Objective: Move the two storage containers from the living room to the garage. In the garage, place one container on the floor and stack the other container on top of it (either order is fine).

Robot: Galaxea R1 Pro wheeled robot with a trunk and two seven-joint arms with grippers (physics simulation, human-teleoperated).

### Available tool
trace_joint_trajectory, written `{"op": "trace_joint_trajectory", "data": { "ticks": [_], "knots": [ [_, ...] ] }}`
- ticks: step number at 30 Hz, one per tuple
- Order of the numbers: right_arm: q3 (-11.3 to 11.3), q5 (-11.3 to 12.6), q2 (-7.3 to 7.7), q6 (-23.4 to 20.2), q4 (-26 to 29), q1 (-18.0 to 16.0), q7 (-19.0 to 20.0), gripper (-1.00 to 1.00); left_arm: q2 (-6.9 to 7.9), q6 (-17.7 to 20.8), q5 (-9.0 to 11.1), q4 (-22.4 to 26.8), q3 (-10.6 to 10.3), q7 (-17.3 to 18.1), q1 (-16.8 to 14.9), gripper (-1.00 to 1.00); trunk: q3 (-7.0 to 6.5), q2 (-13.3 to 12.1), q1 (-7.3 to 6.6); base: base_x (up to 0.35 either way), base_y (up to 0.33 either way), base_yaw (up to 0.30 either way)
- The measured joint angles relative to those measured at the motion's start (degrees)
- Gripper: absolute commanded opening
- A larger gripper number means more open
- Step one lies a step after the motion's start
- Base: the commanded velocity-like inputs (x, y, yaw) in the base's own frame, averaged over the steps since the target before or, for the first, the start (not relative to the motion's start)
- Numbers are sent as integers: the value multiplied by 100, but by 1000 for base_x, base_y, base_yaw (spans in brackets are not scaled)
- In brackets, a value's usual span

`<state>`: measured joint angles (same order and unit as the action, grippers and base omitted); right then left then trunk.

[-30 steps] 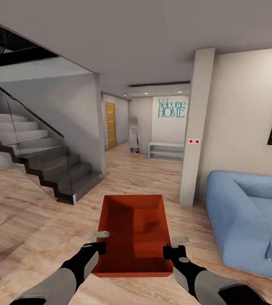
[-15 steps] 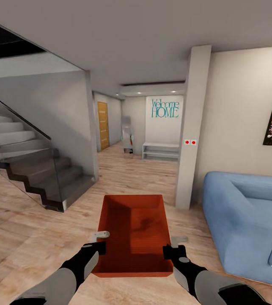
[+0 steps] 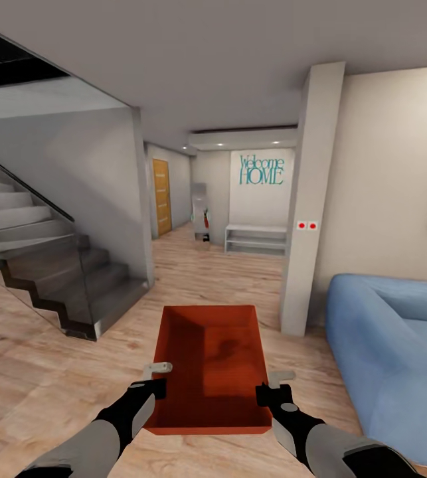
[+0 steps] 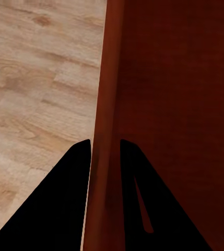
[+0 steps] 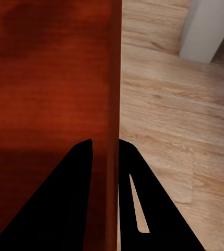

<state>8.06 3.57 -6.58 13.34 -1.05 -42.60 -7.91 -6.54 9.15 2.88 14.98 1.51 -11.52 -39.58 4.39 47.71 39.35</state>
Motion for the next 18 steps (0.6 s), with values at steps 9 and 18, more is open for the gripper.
{"op": "trace_joint_trajectory", "data": {
  "ticks": [9,18],
  "knots": [
    [3,1,0,4,2,0,-1,-100,1,-6,0,0,1,6,0,-100,0,0,0,321,72,0],
    [7,7,0,8,0,0,-1,-100,-1,-8,0,0,-1,0,0,-100,0,0,0,321,71,0]
  ]
}}
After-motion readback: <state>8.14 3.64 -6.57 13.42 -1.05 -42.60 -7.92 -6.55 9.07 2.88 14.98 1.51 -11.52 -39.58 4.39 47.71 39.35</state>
